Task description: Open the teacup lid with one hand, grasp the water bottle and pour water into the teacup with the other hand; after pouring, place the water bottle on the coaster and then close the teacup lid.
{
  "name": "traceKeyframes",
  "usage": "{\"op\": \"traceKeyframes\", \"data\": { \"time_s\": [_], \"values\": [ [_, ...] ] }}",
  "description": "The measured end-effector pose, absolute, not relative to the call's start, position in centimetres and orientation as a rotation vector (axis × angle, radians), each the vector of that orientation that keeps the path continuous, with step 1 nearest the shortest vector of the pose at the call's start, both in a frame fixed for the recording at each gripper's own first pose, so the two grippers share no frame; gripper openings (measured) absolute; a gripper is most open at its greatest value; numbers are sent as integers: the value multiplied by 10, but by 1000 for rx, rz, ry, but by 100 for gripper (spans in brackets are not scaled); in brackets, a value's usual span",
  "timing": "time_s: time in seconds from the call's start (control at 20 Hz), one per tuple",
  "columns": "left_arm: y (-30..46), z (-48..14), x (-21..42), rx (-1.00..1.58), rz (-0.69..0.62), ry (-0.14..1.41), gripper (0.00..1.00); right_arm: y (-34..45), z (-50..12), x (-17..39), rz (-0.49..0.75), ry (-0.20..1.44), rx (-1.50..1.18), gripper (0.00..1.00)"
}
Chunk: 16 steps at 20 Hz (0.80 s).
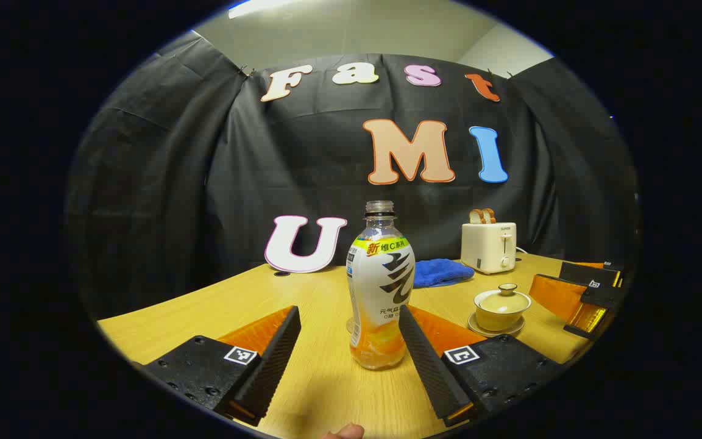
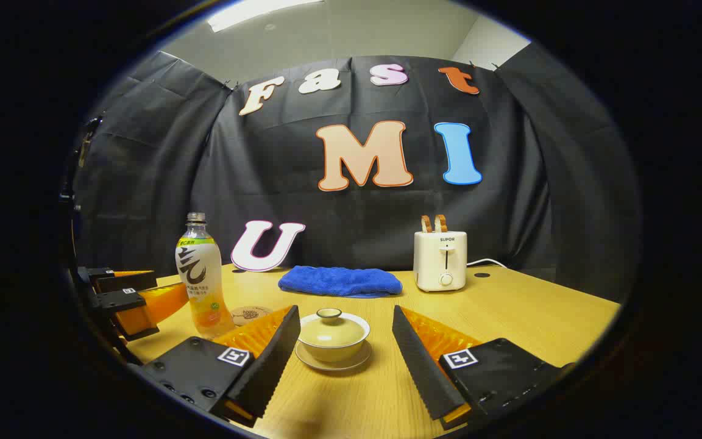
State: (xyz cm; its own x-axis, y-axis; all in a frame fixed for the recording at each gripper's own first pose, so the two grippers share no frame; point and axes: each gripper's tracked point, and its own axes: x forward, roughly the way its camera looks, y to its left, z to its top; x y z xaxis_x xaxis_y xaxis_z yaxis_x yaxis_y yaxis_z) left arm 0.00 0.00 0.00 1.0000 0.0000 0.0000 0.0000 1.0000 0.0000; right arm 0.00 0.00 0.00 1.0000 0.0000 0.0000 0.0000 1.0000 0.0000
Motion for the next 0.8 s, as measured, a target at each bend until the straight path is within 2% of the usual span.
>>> {"op": "traceKeyframes", "data": {
  "time_s": [0.05, 0.15, 0.2, 0.25, 0.3, 0.35, 0.55, 0.6, 0.65, 0.8],
  "values": [
    [0, 1, 0, -1, 0, 0, 95, 0, 0, 0, 0, 0, 0, 98],
    [0, 0, 1, 0, -1, 0, 95, 0, -1, 0, 1, 2, 0, 98],
    [1, 0, 1, 0, -1, -1, 95, 1, 0, 0, 3, 2, 0, 94],
    [1, 0, 1, 0, -1, 0, 95, 2, 0, 0, 7, 2, 1, 94],
    [1, 0, 1, 0, -2, 0, 95, 2, 0, 1, 9, 1, 0, 98],
    [1, 0, 0, -1, -3, -1, 95, 2, -1, 0, 9, 2, 0, 94],
    [1, 0, 1, -1, -2, -1, 95, 2, 0, 0, 9, 3, 0, 98],
    [1, 0, 1, -1, -2, -1, 95, 2, 0, 0, 9, 2, 1, 94],
    [1, 0, 2, -1, -2, -1, 95, 2, 0, 0, 9, 2, 0, 98],
    [1, -1, 1, 0, -1, -1, 95, 3, 0, 0, 9, 3, 1, 98]
  ]
}}
